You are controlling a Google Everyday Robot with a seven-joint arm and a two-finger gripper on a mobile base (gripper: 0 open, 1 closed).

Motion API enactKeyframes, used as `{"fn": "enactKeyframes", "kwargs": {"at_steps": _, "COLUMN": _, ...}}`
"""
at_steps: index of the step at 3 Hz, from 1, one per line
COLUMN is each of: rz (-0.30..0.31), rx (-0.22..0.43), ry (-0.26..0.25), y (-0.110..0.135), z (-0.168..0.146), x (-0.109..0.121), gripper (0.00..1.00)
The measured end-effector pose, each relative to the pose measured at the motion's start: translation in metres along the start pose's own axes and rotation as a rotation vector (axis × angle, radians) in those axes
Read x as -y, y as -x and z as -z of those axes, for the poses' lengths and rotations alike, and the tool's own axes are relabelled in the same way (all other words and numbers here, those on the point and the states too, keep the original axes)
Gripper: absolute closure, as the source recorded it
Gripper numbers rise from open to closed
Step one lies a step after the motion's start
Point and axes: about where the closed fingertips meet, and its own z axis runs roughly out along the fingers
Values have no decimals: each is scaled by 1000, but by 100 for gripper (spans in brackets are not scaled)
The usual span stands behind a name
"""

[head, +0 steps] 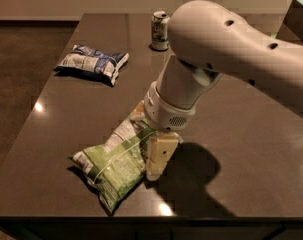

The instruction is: Pick green jalapeno chip bag

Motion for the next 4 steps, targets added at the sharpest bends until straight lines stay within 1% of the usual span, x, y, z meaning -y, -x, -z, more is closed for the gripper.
{"fn": "enactKeyframes", "kwargs": {"at_steps": 1, "rz": -13, "rx": 17, "ry": 23, "y": 9, "z": 2, "x": 3, "gripper": 39}}
{"fn": "enactKeyframes", "kwargs": {"at_steps": 2, "rz": -39, "rx": 34, "ry": 28, "y": 12, "z": 16, "x": 6, "gripper": 64}}
{"fn": "enactKeyframes", "kwargs": {"at_steps": 3, "rz": -76, "rx": 39, "ry": 18, "y": 10, "z": 39, "x": 12, "gripper": 87}}
{"fn": "enactKeyframes", "kwargs": {"at_steps": 4, "rz": -106, "rx": 44, "ry": -6, "y": 6, "z": 68, "x": 25, "gripper": 100}}
